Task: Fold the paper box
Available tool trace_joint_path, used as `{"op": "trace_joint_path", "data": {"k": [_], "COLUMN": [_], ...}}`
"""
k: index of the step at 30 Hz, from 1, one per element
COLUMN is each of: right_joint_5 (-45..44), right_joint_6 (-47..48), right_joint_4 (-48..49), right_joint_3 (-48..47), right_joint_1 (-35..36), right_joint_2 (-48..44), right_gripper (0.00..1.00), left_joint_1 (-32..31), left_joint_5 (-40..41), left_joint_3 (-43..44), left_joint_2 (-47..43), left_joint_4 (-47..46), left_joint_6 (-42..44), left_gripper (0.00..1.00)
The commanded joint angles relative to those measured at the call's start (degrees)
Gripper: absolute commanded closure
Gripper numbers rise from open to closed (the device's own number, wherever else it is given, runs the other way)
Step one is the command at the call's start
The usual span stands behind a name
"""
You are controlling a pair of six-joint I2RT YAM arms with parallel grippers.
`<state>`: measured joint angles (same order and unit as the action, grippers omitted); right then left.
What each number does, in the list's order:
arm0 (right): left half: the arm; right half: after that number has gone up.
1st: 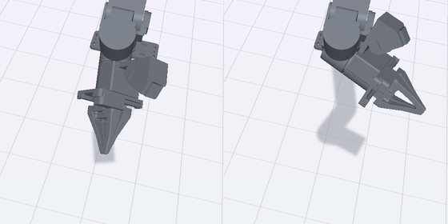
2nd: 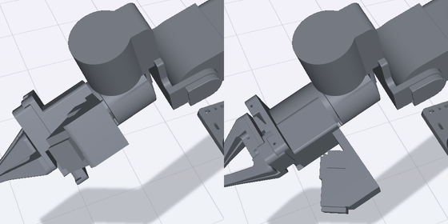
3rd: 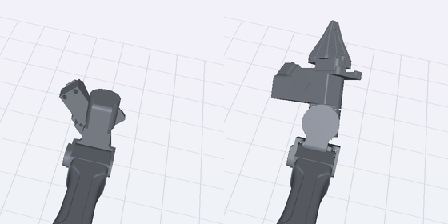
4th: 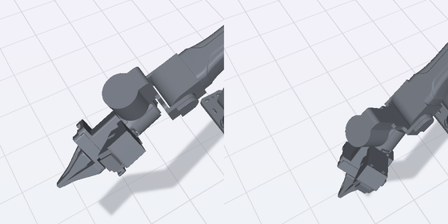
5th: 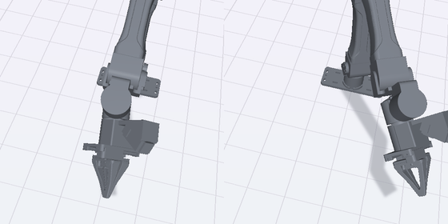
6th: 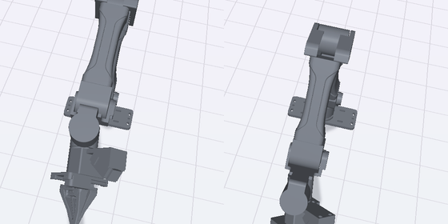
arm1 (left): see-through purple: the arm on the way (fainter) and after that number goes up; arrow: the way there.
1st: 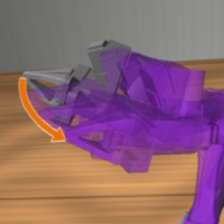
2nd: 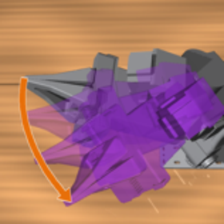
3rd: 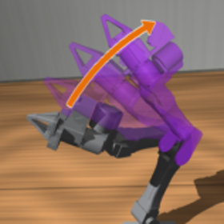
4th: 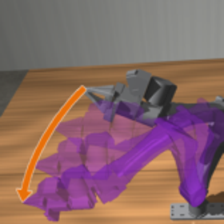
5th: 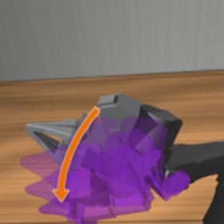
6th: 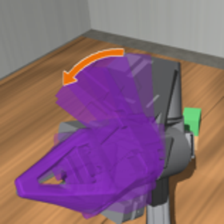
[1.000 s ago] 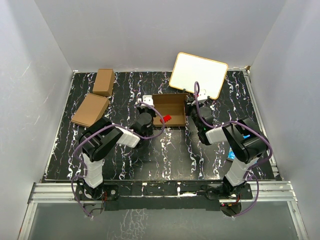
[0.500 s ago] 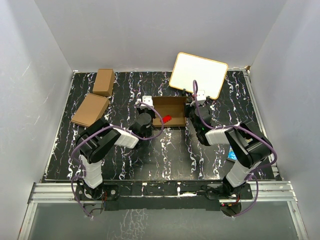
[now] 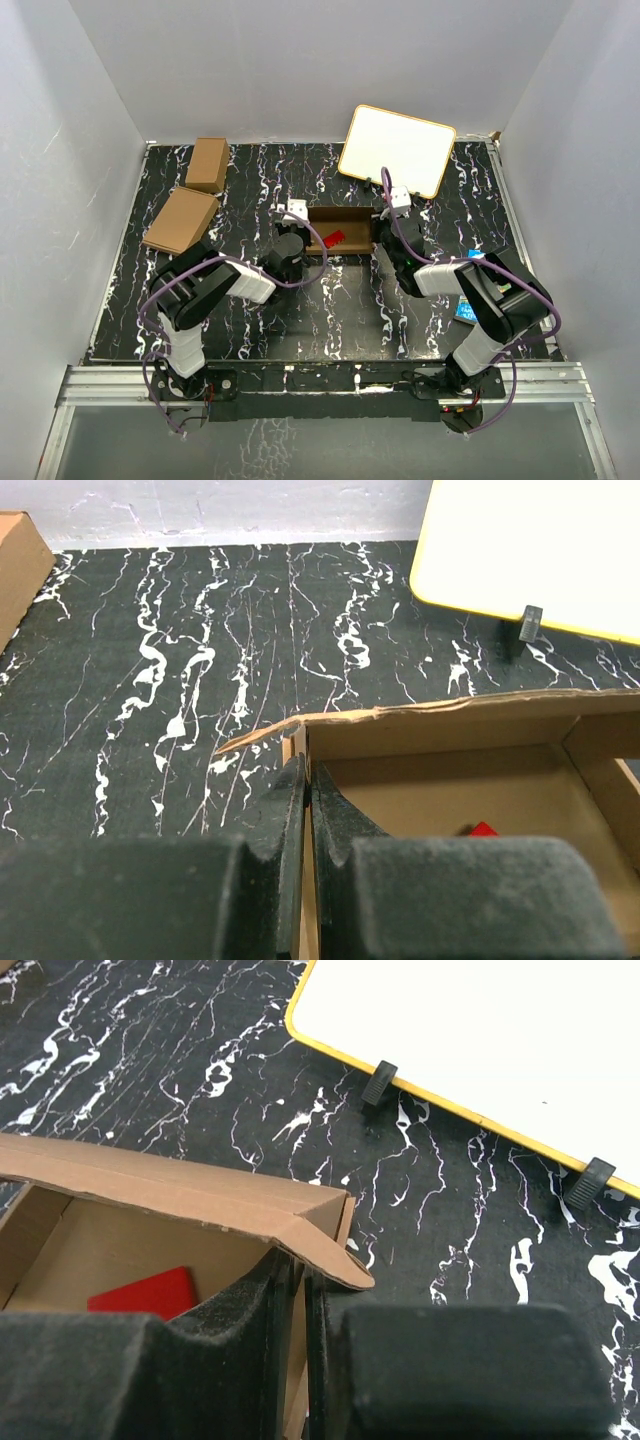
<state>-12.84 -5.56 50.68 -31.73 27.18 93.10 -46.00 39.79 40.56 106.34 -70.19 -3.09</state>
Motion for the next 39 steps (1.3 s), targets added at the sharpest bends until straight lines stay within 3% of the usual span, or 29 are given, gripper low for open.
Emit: {"op": "trace_joint_path", "data": {"k": [1, 8, 16, 26, 31, 39], "right_joint_5": [3.8, 2.6, 2.2, 2.7, 3.1, 3.9], "right_joint_6": [1.2, 3.4, 4.5, 3.8, 3.6, 2.9], "right_joint_4": [2.4, 2.4, 3.2, 3.0, 2.7, 2.2], "right_joint_3": [1.0, 1.8, 1.9, 1.8, 1.6, 1.4], "right_joint_1": [1.6, 1.6, 1.3, 0.1, -0.1, -0.7], "right_joint_2": [-2.0, -1.8, -0.9, -0.2, 0.0, 0.1], "right_gripper": [0.86, 0.87, 0.90, 0.91, 0.91, 0.91], "left_joint_1": [-2.5, -3.2, -3.3, -3.3, -3.3, -2.9], "left_joint_5": [-4.1, -3.4, -4.0, -6.2, -13.7, -35.5], "left_joint_3": [-0.9, -1.6, -2.6, -6.2, -8.2, -8.6], "left_joint_2": [-2.5, -4.5, -10.3, -17.2, -23.9, -43.4], "left_joint_4": [0.7, 3.4, 9.9, 18.0, 26.1, 48.6], "left_joint_6": [-1.2, -1.8, -3.6, -7.4, -8.6, -6.7], "left_gripper": [1.00, 0.99, 0.72, 0.49, 0.32, 0.24]}}
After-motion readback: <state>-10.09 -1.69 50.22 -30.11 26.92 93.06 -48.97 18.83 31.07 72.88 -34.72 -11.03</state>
